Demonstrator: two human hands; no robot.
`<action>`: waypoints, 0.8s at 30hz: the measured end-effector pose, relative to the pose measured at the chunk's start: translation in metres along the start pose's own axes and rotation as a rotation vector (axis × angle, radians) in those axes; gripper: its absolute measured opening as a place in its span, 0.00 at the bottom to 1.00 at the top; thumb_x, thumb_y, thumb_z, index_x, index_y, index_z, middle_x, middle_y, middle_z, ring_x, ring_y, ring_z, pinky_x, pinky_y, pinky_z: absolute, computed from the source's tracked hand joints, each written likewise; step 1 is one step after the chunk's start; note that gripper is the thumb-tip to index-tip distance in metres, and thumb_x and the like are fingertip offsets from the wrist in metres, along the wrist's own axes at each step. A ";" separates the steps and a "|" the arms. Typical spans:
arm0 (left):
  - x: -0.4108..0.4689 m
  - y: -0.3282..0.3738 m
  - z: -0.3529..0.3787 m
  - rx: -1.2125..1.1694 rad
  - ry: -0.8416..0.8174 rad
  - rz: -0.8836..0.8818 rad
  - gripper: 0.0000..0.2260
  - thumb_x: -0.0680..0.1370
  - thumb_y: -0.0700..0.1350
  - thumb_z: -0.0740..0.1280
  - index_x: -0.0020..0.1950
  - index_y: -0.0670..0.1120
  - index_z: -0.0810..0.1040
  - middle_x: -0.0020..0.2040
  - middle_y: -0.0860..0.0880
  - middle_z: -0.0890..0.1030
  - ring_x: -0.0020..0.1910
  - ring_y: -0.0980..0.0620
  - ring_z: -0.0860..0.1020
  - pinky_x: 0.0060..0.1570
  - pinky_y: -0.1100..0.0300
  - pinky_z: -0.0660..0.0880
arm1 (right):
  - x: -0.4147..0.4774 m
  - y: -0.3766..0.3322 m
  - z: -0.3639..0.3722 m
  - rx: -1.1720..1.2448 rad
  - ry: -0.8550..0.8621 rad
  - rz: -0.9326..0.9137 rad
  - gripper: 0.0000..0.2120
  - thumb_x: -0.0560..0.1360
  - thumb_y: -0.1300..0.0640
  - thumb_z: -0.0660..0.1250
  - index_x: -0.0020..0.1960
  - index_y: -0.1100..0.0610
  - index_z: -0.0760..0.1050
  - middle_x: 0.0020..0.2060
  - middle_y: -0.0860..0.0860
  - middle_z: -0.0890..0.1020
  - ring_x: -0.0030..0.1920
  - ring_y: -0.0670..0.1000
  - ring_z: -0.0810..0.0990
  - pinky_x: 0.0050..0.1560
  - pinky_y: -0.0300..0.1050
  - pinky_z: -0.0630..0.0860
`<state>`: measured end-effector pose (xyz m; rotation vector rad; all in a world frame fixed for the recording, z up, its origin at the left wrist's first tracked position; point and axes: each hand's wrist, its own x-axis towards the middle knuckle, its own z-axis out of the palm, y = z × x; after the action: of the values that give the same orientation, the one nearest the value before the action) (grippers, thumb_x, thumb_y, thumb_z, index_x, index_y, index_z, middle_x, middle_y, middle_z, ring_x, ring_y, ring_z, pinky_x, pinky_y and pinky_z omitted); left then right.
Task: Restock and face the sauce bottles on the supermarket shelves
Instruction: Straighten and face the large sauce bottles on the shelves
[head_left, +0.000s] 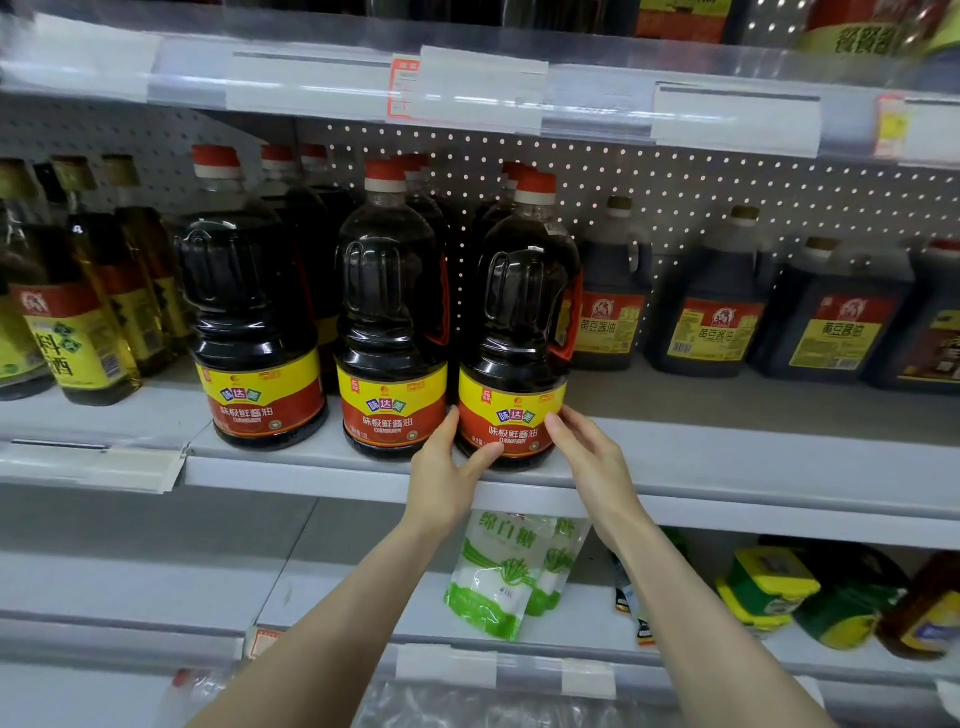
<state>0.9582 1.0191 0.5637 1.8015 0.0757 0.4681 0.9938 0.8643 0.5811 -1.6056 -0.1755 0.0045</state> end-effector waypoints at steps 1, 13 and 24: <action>-0.002 0.000 0.001 -0.017 0.029 -0.008 0.28 0.75 0.44 0.71 0.73 0.44 0.67 0.66 0.54 0.73 0.66 0.56 0.71 0.67 0.58 0.69 | 0.000 0.000 0.000 -0.010 0.009 0.002 0.22 0.78 0.51 0.65 0.70 0.56 0.70 0.60 0.47 0.77 0.52 0.36 0.75 0.43 0.25 0.73; -0.002 -0.001 0.005 -0.020 0.122 -0.040 0.26 0.72 0.44 0.74 0.69 0.43 0.71 0.59 0.54 0.75 0.59 0.58 0.72 0.58 0.64 0.69 | -0.001 0.000 0.002 -0.064 0.014 -0.002 0.23 0.78 0.49 0.64 0.72 0.53 0.69 0.58 0.44 0.76 0.53 0.37 0.74 0.42 0.26 0.72; -0.002 -0.001 0.007 -0.006 0.148 -0.066 0.27 0.72 0.44 0.74 0.69 0.43 0.70 0.65 0.48 0.76 0.62 0.56 0.72 0.58 0.64 0.70 | 0.002 -0.007 0.001 -0.114 -0.047 0.014 0.24 0.80 0.49 0.61 0.74 0.53 0.64 0.68 0.48 0.72 0.61 0.41 0.69 0.57 0.33 0.67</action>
<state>0.9588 1.0124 0.5606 1.7508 0.2351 0.5538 0.9950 0.8658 0.5880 -1.7219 -0.2041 0.0439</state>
